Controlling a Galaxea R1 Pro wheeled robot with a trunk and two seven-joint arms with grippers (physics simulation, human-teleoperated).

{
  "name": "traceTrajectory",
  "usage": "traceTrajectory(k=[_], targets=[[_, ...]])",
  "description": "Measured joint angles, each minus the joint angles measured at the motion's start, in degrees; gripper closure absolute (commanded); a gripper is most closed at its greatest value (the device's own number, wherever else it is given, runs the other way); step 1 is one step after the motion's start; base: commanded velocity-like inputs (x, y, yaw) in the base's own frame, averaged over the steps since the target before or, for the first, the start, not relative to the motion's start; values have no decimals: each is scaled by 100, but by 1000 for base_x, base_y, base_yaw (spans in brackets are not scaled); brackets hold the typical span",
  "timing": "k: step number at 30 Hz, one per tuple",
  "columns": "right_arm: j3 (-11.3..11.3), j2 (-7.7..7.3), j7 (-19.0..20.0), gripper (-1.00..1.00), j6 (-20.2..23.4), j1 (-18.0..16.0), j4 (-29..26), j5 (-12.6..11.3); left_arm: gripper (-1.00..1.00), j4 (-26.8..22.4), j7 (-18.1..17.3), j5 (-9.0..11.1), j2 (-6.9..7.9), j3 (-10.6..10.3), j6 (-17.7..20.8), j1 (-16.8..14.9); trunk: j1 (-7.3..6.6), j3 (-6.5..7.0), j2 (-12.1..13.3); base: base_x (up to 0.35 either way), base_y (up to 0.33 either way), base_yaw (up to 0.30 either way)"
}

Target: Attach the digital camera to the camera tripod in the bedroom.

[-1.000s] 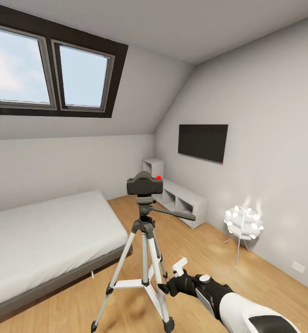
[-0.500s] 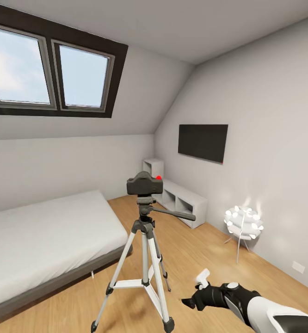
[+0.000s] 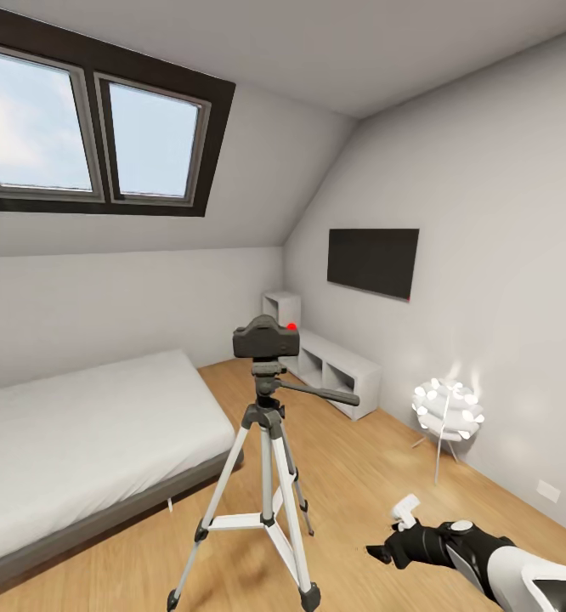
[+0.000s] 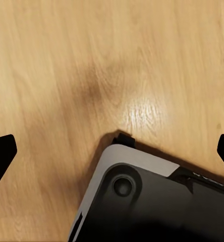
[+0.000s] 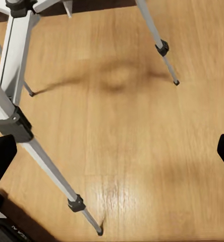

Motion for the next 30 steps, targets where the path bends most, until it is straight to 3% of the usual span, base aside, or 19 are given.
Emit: traceTrajectory(k=[5, 8, 13, 14, 17, 18, 22, 25, 30], targets=[[-6, -59, -136, -100, 22, 2, 1, -121, -100, 0, 3, 0, 0, 0, -17, 0, 0, 0, 0, 0, 0, 0], [-7, -68, -474, -100, 38, 7, 3, -191, -100, 0, 3, -2, -3, 0, -25, 0, 0, 0, 0, 0, 0, 0], [-7, -56, -1516, -100, 49, 159, 7, -231, -100, 0, 3, -7, -7, 0, -29, 0, 0, 0, 0, 0, 0, 0], [-3, -41, -1951, -100, 46, 286, 9, -234, -100, -1, 3, -8, -8, 0, -31, 0, 0, -1, 0, 0, 0, 0], [-18, -16, -2640, -100, 42, 549, 9, -238, -100, -1, 3, -8, -8, 0, -35, 0, 0, -1, 0, 0, 0, 0], [-23, -2, -3061, -100, 40, 738, 11, -237, -100, -1, 3, -9, -8, 1, -36, 0, 0, -2, 0, 0, 0, 0], [-71, 19, -3778, -100, 16, 1244, 11, -285, -100, -2, 3, -9, -16, 1, -38, 0, 0, -2, 0, 0, 0, 0], [-150, 22, -3949, -100, 2, 1572, 10, -465, -100, -1, 3, -9, -28, 0, -38, 0, 0, -1, 0, 0, 0, 0], [-276, 129, -4106, -100, -5, 2248, 7, -1046, -100, -1, 3, -9, -87, 0, -37, 1, 0, -2, 0, 0, 0, 0]])
